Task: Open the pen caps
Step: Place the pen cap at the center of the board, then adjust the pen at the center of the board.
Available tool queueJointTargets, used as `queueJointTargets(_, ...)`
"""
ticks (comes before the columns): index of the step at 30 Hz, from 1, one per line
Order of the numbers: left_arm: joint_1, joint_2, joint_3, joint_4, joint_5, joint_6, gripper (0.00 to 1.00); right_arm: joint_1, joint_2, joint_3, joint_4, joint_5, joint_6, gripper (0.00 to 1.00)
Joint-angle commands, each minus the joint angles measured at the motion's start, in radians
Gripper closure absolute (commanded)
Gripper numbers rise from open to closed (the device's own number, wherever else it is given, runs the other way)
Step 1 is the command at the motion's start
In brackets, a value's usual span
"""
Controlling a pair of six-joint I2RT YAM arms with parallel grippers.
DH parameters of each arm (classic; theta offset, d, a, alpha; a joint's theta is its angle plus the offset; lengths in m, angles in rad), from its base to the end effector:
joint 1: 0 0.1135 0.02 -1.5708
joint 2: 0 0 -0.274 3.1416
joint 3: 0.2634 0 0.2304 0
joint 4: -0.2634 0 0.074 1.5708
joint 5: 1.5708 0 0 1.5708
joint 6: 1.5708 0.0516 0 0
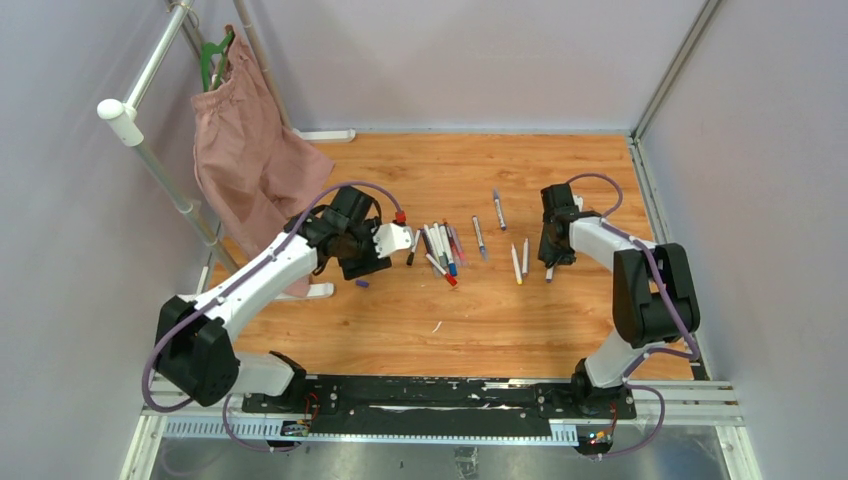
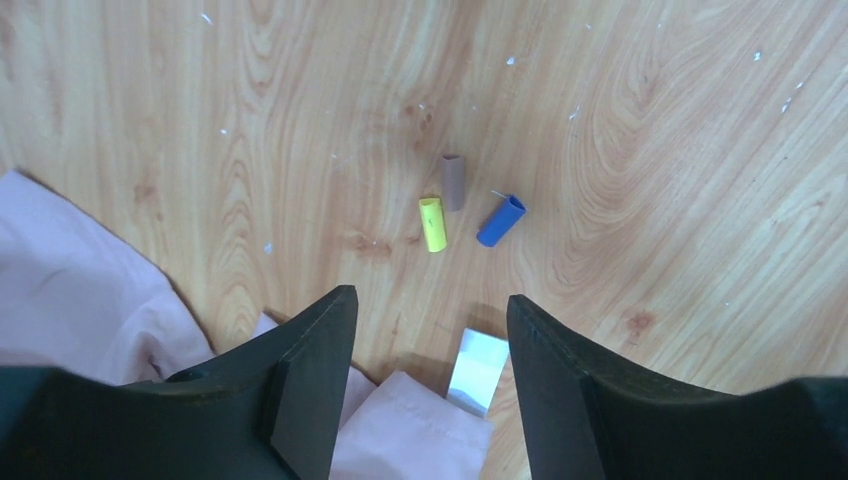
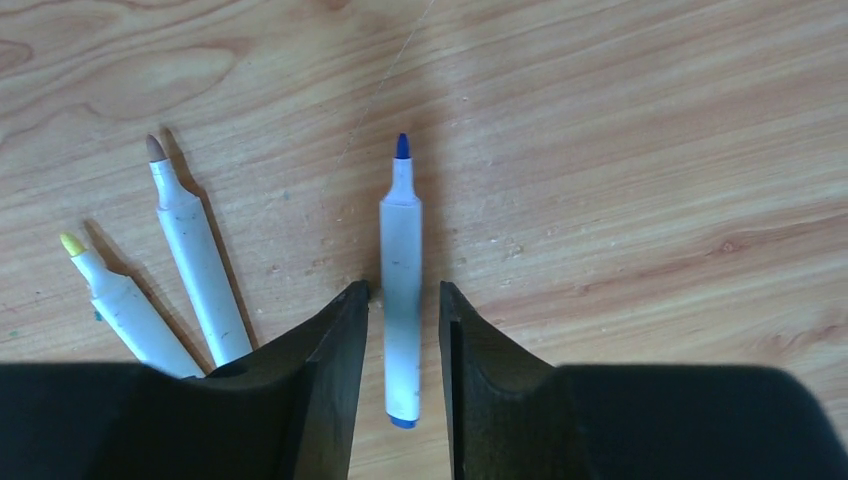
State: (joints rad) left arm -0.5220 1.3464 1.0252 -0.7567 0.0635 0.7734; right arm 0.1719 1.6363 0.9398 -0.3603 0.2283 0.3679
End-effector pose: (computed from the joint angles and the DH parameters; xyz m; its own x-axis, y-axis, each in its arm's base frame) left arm 0.2137 -0.1267 0.2568 -0.1806 0.9082 -0.3776 0.9081 0.3014 0.2905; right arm 0.3056 0.0412 0.1820 -0.8210 0.2130 -0.5296 0.2554 0.9668 -0.0071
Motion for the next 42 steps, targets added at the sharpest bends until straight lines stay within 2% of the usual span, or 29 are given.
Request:
queueJointTargets(1,0.017,-0.057,0.042,-0.063,0.056,-0.018,0.36,-0.020,-0.001,-0.017,-0.094,0.031,-0.022,0.62)
queueJointTargets(10,0.047,-0.106,0.086,-0.082,0.097,-0.042,0.33,-0.008,-0.087,0.030,-0.143,0.067,-0.076,0.67)
queueJointTargets(15,0.063,-0.119,0.103,-0.087,0.111,-0.044,0.33,0.089,-0.087,0.082,-0.163,0.131,-0.108,0.66)
queueJointTargets(21,0.065,-0.127,0.106,-0.089,0.111,-0.056,0.33,0.101,-0.022,0.125,-0.092,-0.090,-0.102,0.63)
queueJointTargets(33,0.067,-0.149,0.066,-0.089,0.085,-0.042,0.34,0.100,0.118,0.188,-0.081,-0.192,-0.104,0.67)
queueJointTargets(36,0.067,-0.146,0.063,-0.087,0.089,-0.044,0.34,0.100,0.122,0.157,-0.082,-0.171,-0.085,0.71)
queueJointTargets(42,0.067,-0.148,0.068,-0.088,0.092,-0.042,0.34,0.131,0.069,0.037,-0.077,-0.104,-0.063,0.88)
